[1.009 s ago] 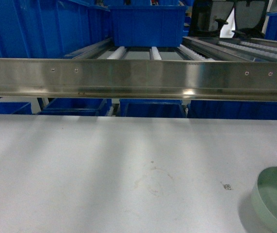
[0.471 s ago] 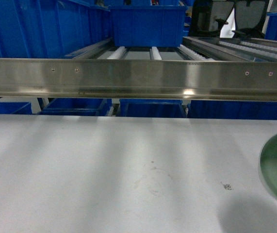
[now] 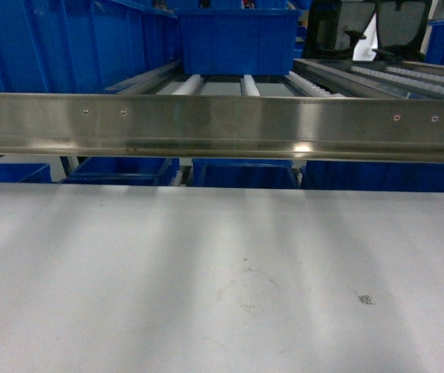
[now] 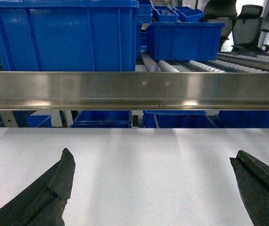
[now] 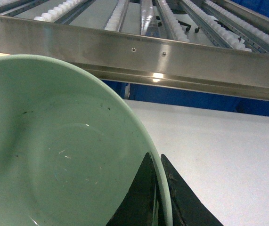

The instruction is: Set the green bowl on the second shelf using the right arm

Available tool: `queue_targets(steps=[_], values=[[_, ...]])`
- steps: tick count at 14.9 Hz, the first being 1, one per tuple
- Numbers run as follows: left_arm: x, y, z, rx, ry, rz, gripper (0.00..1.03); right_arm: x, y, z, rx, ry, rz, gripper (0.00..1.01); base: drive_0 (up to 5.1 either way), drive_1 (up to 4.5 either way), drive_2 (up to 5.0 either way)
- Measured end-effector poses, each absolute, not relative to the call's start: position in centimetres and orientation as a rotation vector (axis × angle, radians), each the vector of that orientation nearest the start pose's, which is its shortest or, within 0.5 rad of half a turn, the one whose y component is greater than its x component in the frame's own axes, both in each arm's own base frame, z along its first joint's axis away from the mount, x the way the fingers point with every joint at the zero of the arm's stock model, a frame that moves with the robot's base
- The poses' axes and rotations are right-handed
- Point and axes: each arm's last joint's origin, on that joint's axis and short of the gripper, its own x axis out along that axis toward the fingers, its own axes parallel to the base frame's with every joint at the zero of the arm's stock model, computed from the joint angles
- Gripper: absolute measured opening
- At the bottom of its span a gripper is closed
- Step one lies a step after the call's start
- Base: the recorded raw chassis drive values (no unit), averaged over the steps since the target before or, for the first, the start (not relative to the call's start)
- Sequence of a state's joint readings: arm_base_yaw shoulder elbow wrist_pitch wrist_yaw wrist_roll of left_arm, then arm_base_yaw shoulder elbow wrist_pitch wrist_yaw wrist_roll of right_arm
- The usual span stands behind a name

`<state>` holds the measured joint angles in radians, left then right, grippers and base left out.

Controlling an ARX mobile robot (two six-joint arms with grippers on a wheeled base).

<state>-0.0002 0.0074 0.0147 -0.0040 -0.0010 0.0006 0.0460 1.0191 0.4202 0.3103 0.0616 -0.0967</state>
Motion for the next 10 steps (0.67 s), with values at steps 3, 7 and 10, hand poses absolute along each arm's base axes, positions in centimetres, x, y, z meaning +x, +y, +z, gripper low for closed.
queue_targets(steps=[3, 7, 10], values=[[9.73, 0.0, 16.76, 0.001, -0.003, 0.0, 0.98, 19.43, 0.93, 23.14, -0.095, 0.219, 0.032, 0.02, 0.0, 0.0, 0.0], [9.73, 0.0, 16.76, 0.001, -0.003, 0.0, 0.98, 19.6, 0.94, 22.82, -0.091, 0.241, 0.033, 0.02, 0.0, 0.0, 0.0], [9.72, -0.01, 16.77, 0.001, -0.004, -0.002, 0.98, 19.6, 0.9, 22.79, -0.089, 0.243, 0.027, 0.02, -4.8, 1.51, 3.4]])
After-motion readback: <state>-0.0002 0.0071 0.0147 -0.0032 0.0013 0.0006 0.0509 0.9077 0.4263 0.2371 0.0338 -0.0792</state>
